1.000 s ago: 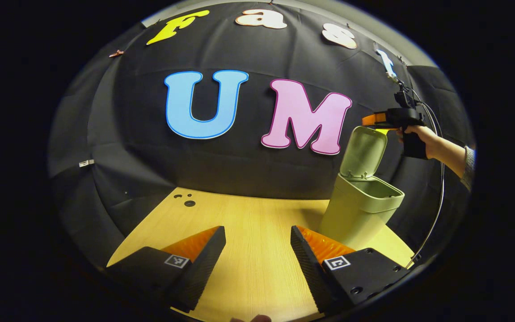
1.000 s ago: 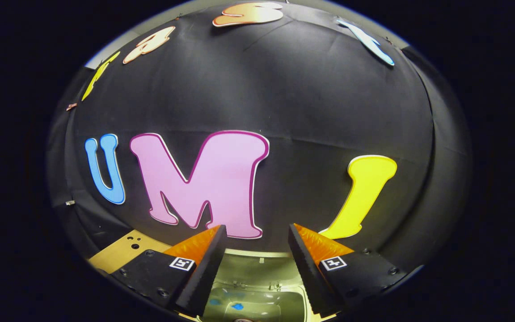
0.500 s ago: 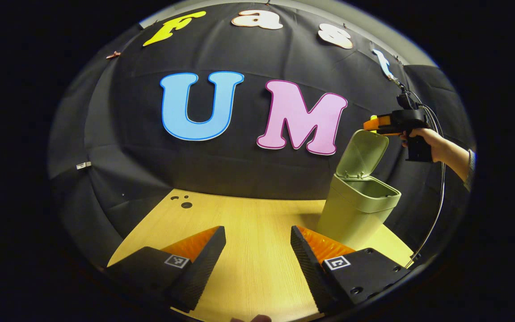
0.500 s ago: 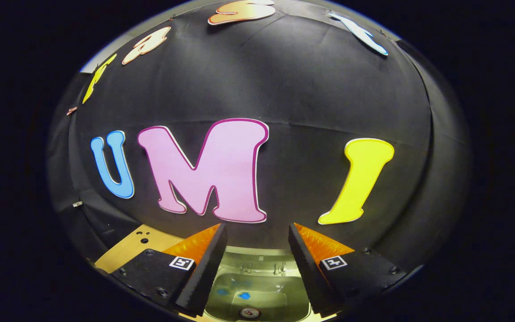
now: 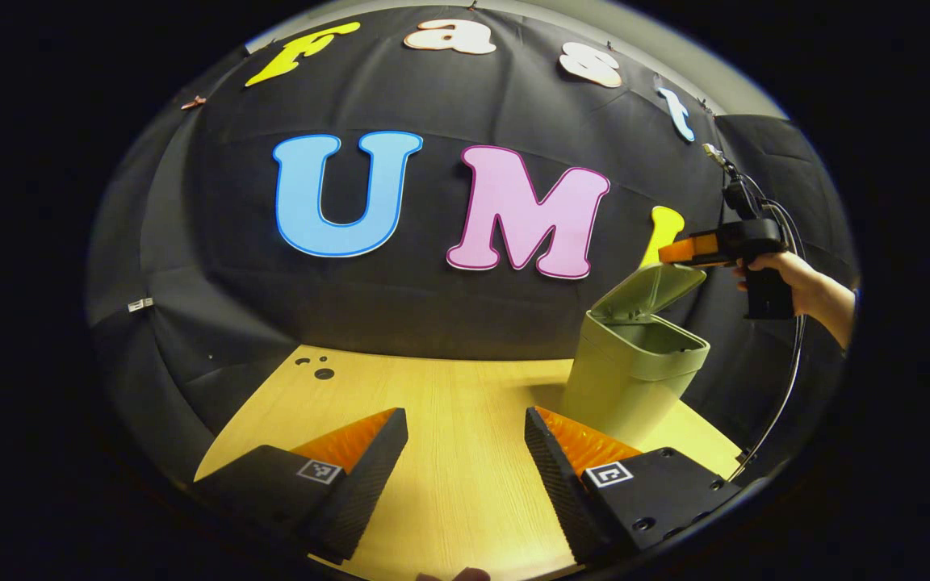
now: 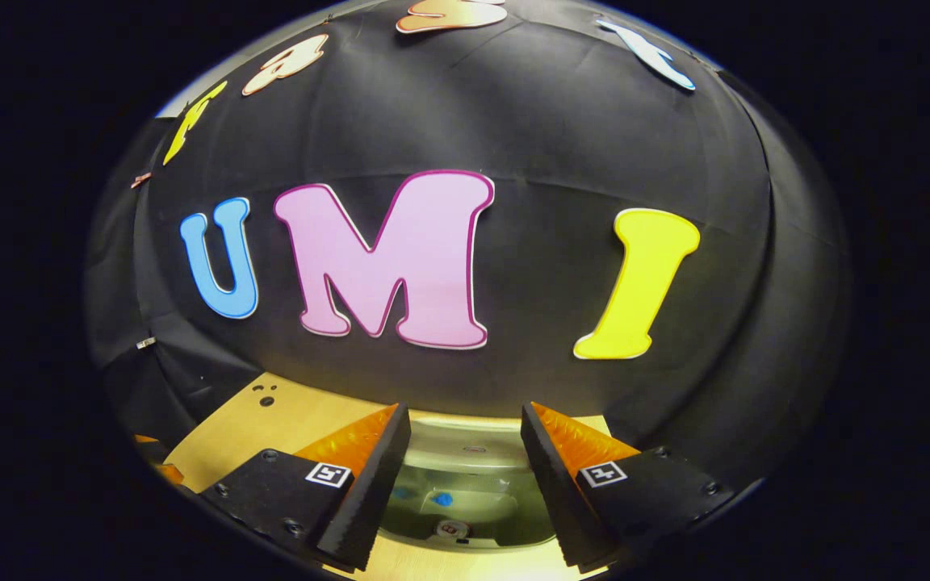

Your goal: Press the lid of the desktop garbage bin to open it, pick up the crumpled paper on the desktop and throw it into the bin, then pick up the pop can on the desktop and drop it into the bin, and finally close the garbage bin lid.

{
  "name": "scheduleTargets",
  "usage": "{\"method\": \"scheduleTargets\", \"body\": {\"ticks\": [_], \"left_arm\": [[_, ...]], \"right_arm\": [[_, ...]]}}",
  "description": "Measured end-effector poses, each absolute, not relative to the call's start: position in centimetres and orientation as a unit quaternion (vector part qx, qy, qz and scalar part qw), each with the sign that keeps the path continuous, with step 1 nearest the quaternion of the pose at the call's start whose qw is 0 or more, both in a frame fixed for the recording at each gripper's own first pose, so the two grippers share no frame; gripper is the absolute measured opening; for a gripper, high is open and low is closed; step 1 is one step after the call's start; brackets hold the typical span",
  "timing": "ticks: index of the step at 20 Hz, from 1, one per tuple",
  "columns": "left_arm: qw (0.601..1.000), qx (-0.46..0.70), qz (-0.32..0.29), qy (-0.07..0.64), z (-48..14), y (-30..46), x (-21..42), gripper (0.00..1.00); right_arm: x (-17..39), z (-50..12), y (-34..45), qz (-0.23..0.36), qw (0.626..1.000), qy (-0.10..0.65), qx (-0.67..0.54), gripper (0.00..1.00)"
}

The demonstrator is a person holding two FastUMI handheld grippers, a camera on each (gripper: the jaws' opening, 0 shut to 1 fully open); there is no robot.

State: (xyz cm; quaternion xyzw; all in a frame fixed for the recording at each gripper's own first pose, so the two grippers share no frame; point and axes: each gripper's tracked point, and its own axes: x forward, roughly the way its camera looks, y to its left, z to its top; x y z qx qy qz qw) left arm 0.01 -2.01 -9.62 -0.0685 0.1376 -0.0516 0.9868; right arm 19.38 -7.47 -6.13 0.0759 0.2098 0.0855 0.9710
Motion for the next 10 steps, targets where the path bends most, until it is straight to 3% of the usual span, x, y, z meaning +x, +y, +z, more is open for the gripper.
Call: {"method": "scheduleTargets", "body": {"ticks": [10], "left_arm": [[0.987,-0.064,-0.057,0.136,-9.4,-1.7,-0.6,0.94]], "right_arm": [[15.4,-10.1,-6.4,0.07,0.974,0.205,0.066,0.87]]}}
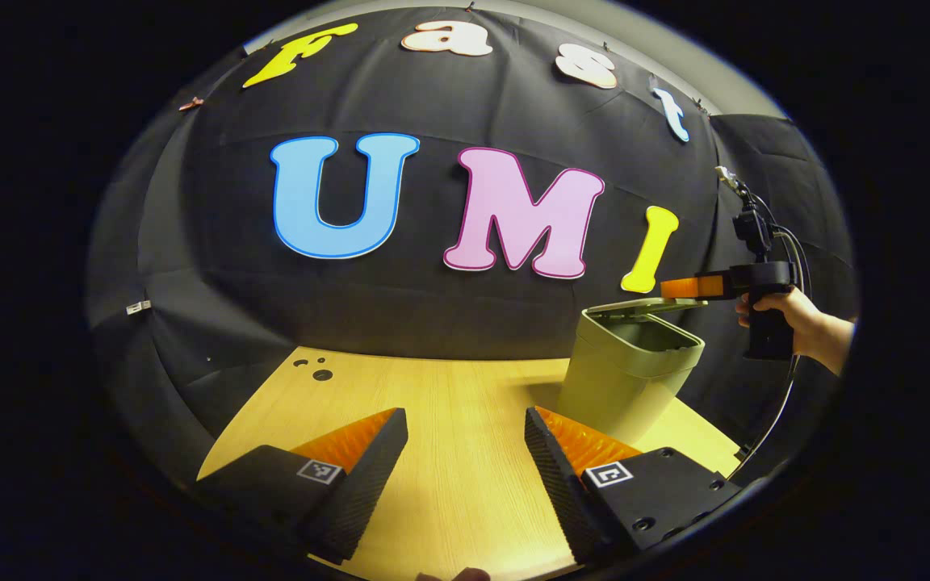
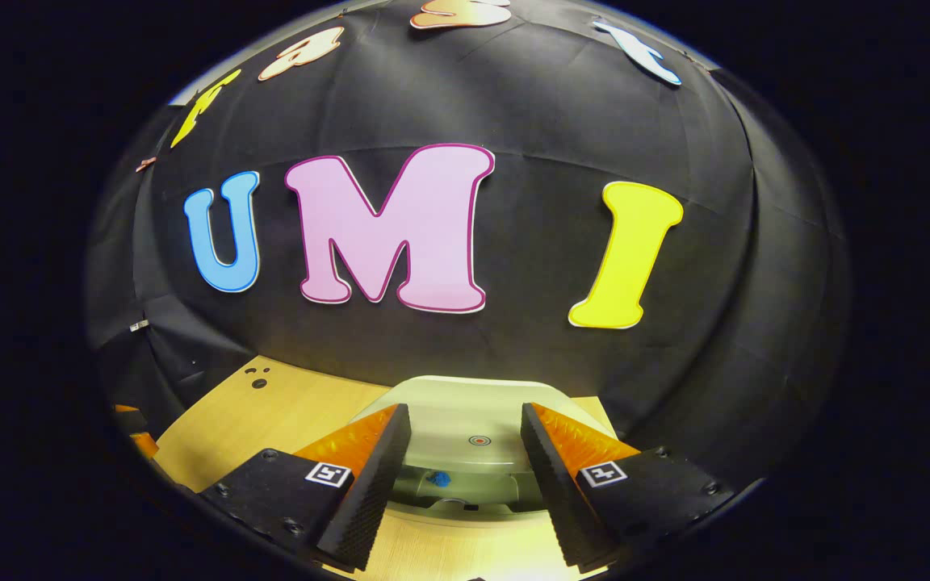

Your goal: Press the lid of the desktop garbage bin to open it, pick up the crumpled paper on the desktop and throw it into the bin, then pick up the pop can on the desktop and drop it into the bin, and finally close the garbage bin lid.

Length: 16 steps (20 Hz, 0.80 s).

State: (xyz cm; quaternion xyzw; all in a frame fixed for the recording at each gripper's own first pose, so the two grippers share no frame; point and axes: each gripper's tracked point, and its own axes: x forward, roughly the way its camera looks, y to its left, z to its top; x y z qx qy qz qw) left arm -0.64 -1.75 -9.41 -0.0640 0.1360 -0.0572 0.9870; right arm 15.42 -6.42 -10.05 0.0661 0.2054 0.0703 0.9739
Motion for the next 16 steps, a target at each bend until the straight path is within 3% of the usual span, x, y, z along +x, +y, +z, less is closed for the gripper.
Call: {"method": "scheduleTargets", "body": {"ticks": [16], "left_arm": [[0.986,-0.067,-0.051,0.141,-9.8,-1.4,-0.9,0.94]], "right_arm": [[12.8,-14.6,-5.6,0.07,0.967,0.238,0.065,0.87]]}}
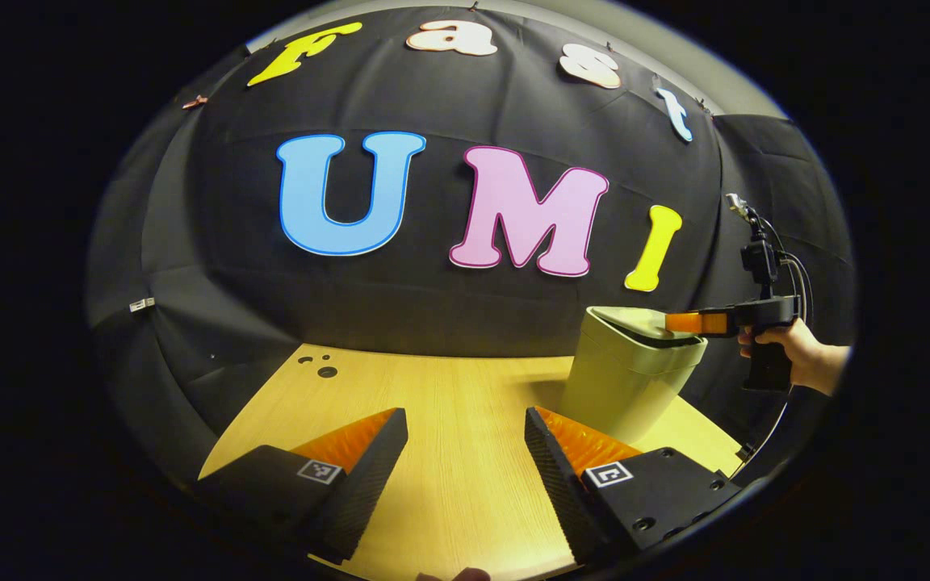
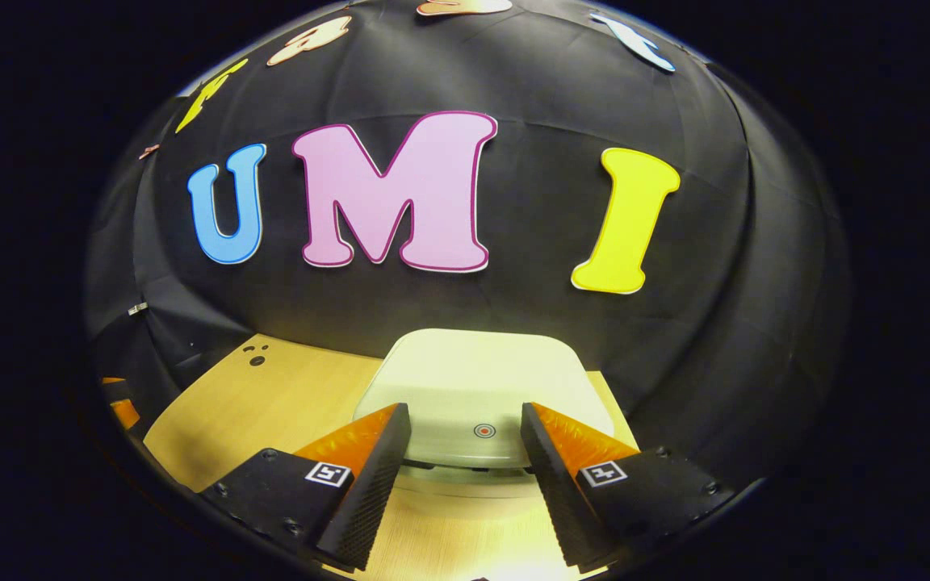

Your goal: Press the lid of the desktop garbage bin to open it, pick up the crumpled paper on the desktop and throw it into the bin, then pick up the pop can on the desktop and drop it into the bin, and finally close the garbage bin lid.

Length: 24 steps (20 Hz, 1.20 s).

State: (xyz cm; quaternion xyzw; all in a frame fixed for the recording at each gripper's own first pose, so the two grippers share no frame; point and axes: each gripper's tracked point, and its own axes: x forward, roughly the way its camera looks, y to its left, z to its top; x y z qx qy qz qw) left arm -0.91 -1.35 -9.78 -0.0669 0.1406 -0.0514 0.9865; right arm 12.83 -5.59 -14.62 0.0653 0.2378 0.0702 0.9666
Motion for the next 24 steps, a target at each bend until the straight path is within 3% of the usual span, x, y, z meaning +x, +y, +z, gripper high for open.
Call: {"method": "scheduleTargets", "body": {"ticks": [5,24], "left_arm": [[0.986,-0.064,-0.055,0.141,-9.8,-1.8,-0.6,0.94],[0.985,-0.063,-0.06,0.146,-10.1,-2.2,0.8,0.94]], "right_arm": [[12.4,-15.8,-5.4,0.076,0.958,0.261,0.092,0.88],[12.4,-16.1,-5.6,0.08,0.963,0.231,0.116,0.87]]}}
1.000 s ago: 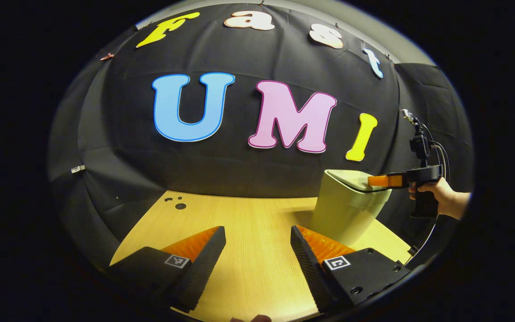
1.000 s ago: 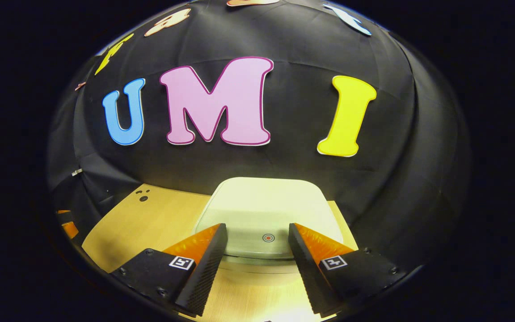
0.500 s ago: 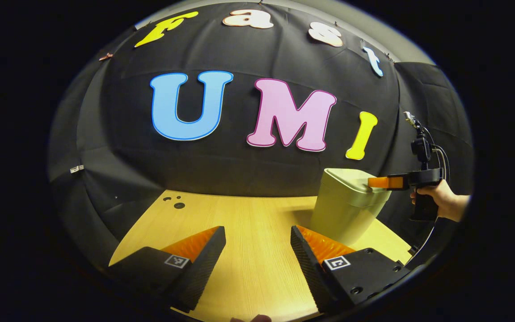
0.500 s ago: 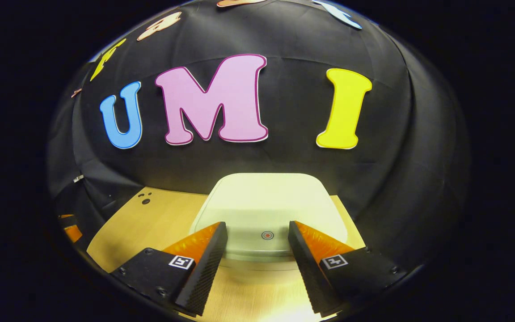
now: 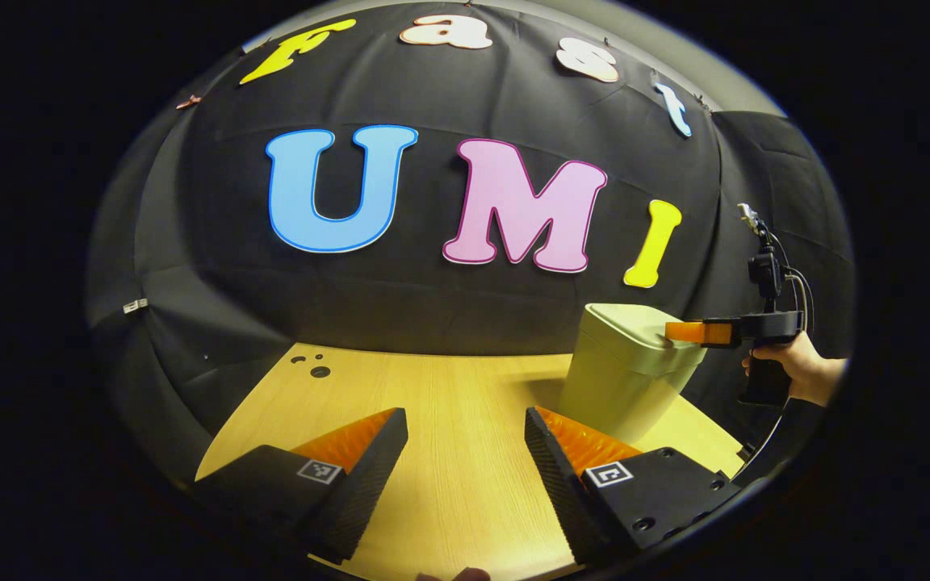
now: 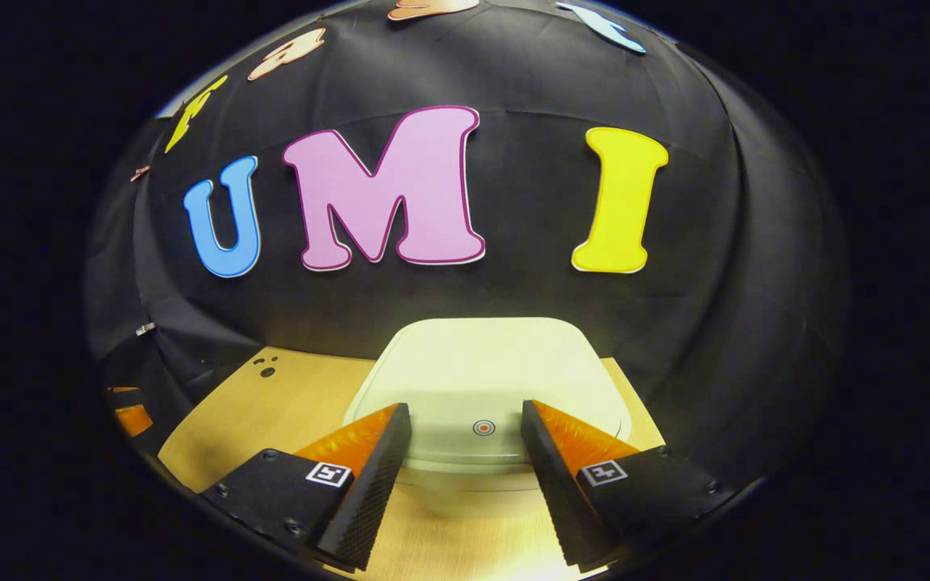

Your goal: Press the lid of the desktop garbage bin to open it, pick up the crumpled paper on the desktop and throw it into the bin, then pick up the pop can on the desktop and drop it into the bin, and finally close the garbage bin lid.

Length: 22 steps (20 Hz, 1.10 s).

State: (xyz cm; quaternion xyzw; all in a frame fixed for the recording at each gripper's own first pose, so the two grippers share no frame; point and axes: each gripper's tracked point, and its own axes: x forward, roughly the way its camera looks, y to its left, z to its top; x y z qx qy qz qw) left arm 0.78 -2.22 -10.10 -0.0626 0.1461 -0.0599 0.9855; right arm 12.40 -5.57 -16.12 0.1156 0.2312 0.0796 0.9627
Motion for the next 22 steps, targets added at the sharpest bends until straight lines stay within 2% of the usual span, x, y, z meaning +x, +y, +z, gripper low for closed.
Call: {"method": "scheduleTargets", "body": {"ticks": [8,11,22], "left_arm": [[0.986,-0.061,-0.064,0.144,-10.0,-2.4,1.0,0.94],[0.986,-0.06,-0.065,0.144,-9.9,-2.3,0.9,0.94],[0.985,-0.058,-0.078,0.143,-9.7,-3.5,0.8,0.94]], "right_arm": [[12.5,-15.7,-5.4,0.085,0.961,0.231,0.124,0.88],[12.1,-15.4,-5.2,0.09,0.962,0.226,0.125,0.92],[9.9,-11.0,-4.6,0.112,0.968,0.187,0.125,0.92]]}}
